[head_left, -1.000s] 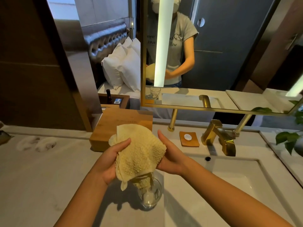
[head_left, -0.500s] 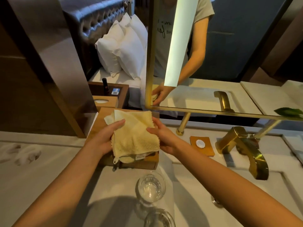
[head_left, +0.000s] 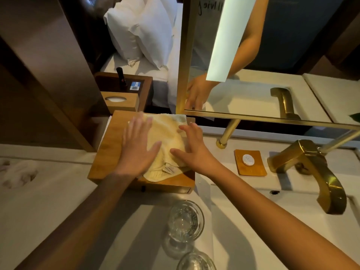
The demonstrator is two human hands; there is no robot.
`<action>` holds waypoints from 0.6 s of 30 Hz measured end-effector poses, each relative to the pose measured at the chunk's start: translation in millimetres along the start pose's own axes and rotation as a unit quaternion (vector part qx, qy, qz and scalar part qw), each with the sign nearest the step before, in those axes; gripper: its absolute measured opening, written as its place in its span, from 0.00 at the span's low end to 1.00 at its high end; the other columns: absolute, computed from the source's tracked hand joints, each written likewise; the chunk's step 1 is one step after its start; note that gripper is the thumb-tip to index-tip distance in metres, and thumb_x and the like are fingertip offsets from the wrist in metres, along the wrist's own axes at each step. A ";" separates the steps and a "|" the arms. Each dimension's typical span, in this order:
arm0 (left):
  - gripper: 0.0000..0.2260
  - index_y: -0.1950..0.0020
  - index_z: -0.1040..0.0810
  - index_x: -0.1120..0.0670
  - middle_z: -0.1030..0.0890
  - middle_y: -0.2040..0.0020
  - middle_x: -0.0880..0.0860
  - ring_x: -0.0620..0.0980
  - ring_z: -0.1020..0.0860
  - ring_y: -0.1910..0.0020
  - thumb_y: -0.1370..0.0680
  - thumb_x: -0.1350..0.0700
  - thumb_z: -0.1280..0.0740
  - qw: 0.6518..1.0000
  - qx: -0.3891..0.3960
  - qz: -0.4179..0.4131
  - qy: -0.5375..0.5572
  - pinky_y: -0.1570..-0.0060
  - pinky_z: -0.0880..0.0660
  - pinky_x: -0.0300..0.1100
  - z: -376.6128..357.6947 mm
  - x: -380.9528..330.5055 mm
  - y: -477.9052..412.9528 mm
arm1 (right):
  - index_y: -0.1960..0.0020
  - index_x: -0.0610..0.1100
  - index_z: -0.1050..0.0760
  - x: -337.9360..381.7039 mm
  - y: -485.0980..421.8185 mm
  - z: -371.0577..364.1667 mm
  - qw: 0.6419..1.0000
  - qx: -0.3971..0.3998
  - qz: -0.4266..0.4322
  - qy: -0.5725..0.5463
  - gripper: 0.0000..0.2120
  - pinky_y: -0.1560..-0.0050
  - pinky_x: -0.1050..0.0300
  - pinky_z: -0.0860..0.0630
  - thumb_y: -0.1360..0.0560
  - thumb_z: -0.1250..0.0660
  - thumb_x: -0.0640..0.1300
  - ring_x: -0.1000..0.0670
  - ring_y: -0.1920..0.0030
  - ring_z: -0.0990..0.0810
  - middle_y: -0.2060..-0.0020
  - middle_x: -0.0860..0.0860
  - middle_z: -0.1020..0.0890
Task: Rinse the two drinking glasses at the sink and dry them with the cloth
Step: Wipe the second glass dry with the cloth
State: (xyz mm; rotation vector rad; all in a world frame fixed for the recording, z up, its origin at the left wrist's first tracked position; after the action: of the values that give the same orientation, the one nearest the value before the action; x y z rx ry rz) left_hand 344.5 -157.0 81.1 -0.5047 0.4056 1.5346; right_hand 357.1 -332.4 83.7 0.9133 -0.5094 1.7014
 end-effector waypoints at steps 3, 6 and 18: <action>0.33 0.23 0.60 0.45 0.64 0.22 0.48 0.48 0.64 0.24 0.21 0.40 0.46 0.984 0.102 -0.013 -0.143 0.29 0.67 0.60 -10.3 3.6 12.3 | 0.28 0.47 0.39 -1.9 5.7 -3.1 1.000 -0.008 -0.025 -0.008 0.27 0.32 0.56 0.36 0.23 0.34 0.49 0.45 0.27 0.39 0.25 0.47 0.45; 0.33 0.23 0.64 0.46 0.66 0.23 0.48 0.48 0.66 0.24 0.22 0.36 0.53 0.972 0.134 0.007 -0.194 0.30 0.68 0.62 -9.3 11.9 20.4 | 0.27 0.51 0.39 -6.9 10.7 -4.9 0.981 -0.058 0.045 0.177 0.27 0.35 0.46 0.32 0.23 0.37 0.55 0.43 0.26 0.43 0.23 0.48 0.49; 0.35 0.24 0.65 0.49 0.67 0.23 0.50 0.49 0.66 0.24 0.23 0.34 0.56 0.969 0.117 0.022 -0.214 0.31 0.68 0.62 -18.7 18.4 27.0 | 0.22 0.53 0.49 -34.4 20.5 -23.8 0.980 -0.033 0.041 0.190 0.29 0.30 0.38 0.39 0.20 0.49 0.60 0.47 0.22 0.56 0.21 0.50 0.52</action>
State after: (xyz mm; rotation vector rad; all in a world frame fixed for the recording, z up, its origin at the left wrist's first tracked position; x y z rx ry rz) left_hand 318.8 -152.7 53.9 0.0255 0.2564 1.5635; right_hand 334.3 -342.8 44.4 0.5054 -0.3465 1.8672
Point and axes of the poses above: each hand's wrist, its own y-axis away from the middle knuckle, its own z-axis out of the back of the hand, x = y × z, the point moved 1 cm from there along -y, towards the middle knuckle
